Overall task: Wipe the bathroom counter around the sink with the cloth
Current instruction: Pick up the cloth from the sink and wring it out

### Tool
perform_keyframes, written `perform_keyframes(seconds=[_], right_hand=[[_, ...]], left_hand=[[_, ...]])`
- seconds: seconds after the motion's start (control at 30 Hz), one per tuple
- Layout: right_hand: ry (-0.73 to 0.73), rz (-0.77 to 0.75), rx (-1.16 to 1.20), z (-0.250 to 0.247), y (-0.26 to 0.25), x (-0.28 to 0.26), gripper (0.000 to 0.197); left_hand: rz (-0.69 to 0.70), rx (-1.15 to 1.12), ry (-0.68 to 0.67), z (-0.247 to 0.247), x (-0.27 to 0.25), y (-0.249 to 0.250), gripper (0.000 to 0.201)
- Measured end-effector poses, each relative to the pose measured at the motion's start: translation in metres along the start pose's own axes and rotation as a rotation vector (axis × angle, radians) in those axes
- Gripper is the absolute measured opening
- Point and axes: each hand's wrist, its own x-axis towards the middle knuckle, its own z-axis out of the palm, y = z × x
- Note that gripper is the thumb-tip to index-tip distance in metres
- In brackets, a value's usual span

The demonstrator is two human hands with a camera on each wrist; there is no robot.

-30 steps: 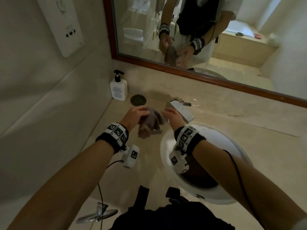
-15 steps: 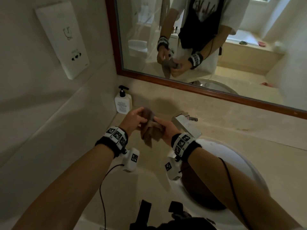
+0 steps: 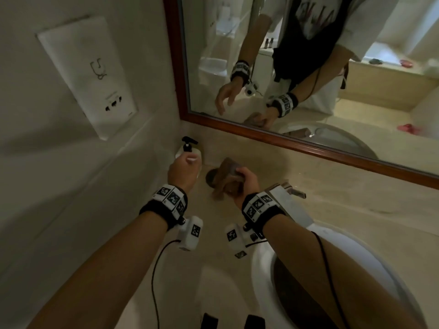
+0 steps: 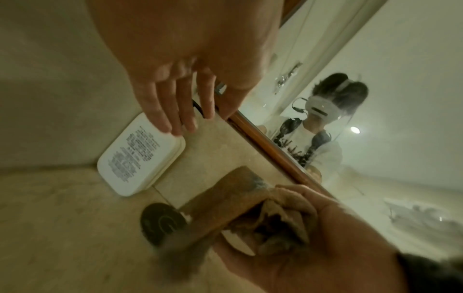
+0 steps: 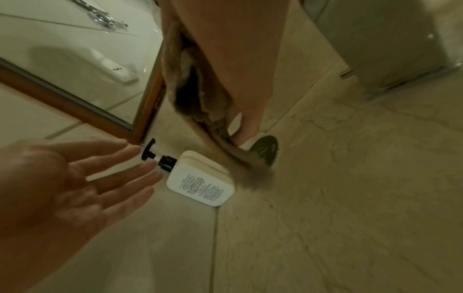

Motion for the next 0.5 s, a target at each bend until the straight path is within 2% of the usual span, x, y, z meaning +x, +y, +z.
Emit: perform_keyframes(seconds=[0.1, 0.2, 0.27, 0.37, 0.5], right_hand=[[0.035, 0.03, 0.035, 0.01, -0.003, 0.014, 0.017], [0.054, 0.054, 0.056, 0.022, -0.004, 0.026, 0.026], [0.044, 0.083, 0.045, 0.033, -0.004, 0.03, 0.03], [0.025, 0.113, 0.032, 0.05, -0.006, 0.034, 0.033], [0.002, 0.112, 0.048, 0.07, -0.006, 0.04, 0.033]], left_hand=[[0.113, 0.147, 0.104, -0.002, 0.012, 0.001, 0.034], [0.163, 0.389, 0.009, 0.0, 0.029, -0.006, 0.047], [0.191, 0.468, -0.07, 0.001, 0.041, -0.009, 0.056], [0.25, 0.484, -0.12, 0.003, 0.056, -0.007, 0.055], [0.221, 0.36, -0.164, 0.006, 0.063, 0.002, 0.057]])
